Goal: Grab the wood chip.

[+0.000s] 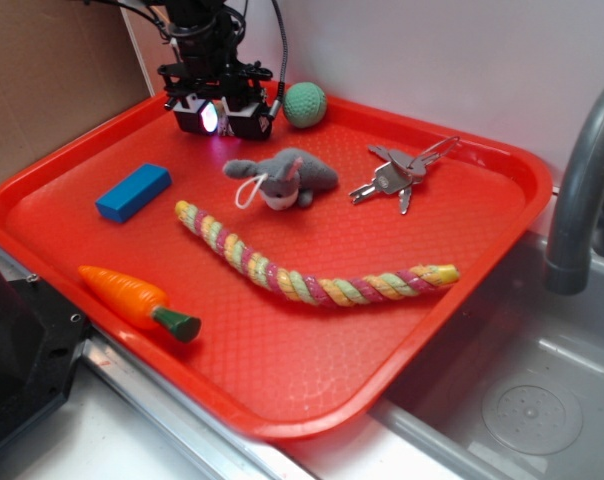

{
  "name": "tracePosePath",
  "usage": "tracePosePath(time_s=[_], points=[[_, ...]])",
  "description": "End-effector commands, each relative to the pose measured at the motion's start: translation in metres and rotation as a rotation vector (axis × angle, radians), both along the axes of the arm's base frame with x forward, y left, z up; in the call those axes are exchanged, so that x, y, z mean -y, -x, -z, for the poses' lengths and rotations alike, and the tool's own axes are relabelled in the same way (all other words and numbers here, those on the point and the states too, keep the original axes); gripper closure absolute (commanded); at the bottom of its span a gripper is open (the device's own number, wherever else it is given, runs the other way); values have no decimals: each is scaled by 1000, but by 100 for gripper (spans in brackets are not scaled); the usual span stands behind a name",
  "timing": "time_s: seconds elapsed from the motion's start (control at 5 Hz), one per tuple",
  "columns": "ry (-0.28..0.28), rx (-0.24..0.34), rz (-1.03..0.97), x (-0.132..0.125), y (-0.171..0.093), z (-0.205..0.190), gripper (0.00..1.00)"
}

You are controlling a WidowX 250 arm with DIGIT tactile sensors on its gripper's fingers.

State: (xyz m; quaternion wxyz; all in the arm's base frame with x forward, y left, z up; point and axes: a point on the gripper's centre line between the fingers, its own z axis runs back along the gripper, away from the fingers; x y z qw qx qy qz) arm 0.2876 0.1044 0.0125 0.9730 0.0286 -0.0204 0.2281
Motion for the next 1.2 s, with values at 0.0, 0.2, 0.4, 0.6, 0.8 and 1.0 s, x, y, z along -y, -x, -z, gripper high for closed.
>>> tracePosePath(time_s=[0.0, 0.2, 0.4, 0.6, 0.8, 1.0], points=[[-6, -28, -12, 3, 38, -55, 100], [-9, 49, 47, 34, 71, -103, 100], [5, 150, 168, 66, 102, -145, 100], [22, 186, 229, 75, 107, -159, 100], [5, 174, 177, 62, 108, -141, 0], [-38, 174, 101, 35, 84, -109, 0]])
